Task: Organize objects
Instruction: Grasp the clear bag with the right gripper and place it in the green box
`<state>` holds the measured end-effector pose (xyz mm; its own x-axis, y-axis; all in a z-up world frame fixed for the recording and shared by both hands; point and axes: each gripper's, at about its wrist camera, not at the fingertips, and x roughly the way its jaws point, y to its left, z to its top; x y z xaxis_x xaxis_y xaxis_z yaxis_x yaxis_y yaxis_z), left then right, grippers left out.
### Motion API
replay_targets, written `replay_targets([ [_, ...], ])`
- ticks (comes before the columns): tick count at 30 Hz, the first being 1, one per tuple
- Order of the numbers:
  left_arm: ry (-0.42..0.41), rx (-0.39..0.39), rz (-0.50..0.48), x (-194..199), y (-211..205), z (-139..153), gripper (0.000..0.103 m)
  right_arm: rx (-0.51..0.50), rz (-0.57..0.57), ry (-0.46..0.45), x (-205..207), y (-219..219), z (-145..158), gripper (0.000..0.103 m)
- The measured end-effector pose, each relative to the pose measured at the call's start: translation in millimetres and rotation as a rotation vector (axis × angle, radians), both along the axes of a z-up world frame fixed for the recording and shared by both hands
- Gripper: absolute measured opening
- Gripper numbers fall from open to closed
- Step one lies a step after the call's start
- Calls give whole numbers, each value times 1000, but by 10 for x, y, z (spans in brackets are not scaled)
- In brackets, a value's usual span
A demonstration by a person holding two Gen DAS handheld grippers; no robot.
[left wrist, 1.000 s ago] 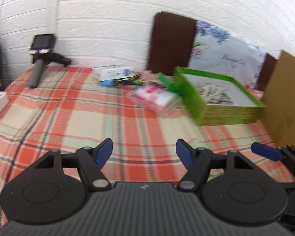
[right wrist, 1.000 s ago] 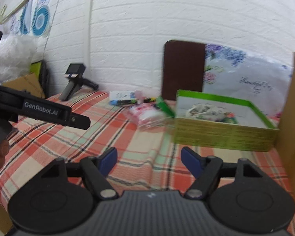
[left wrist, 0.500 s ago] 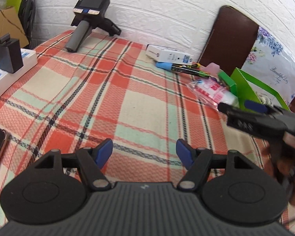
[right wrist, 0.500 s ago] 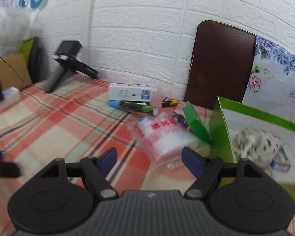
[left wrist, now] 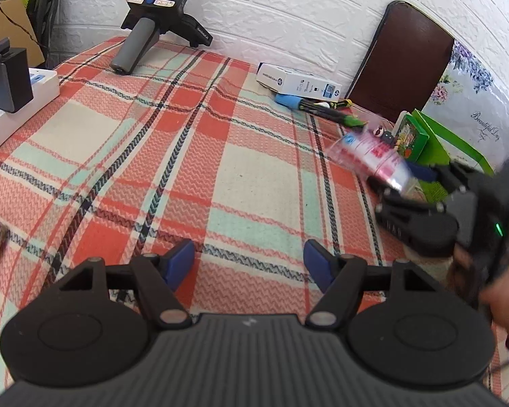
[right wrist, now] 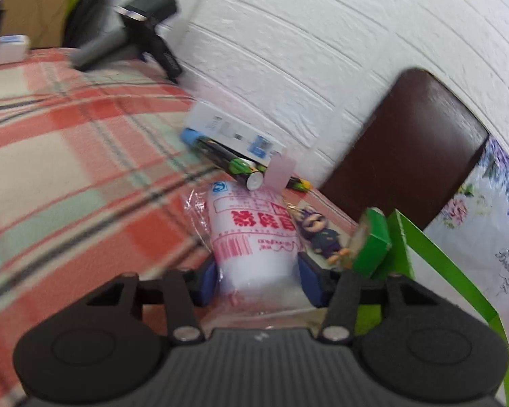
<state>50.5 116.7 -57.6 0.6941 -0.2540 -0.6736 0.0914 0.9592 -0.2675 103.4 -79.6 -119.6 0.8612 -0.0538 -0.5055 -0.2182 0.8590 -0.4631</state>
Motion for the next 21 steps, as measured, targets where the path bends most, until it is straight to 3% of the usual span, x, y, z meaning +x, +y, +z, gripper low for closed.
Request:
replay_targets([
  [4, 2, -40, -8, -9, 14, 40, 73, 75, 149, 56, -673, 259, 65, 51],
  [6, 8, -61, -26, -12, -6, 54, 73, 145, 203, 94, -945, 306, 143, 62],
  [8, 28, -89, -52, -10, -47, 51, 73, 251, 205, 97, -1103, 259, 245, 85],
  [10, 41, -113, -72, -25, -87, 52, 74, 332, 198, 98, -1176, 144, 316, 91],
  [17, 60, -139, -99, -184, -86, 100, 74, 443, 166, 221, -1060, -61, 270, 97],
  [21, 155, -236, -123, -210, -93, -37, 74, 377, 208, 221, -1019, 31, 138, 101],
])
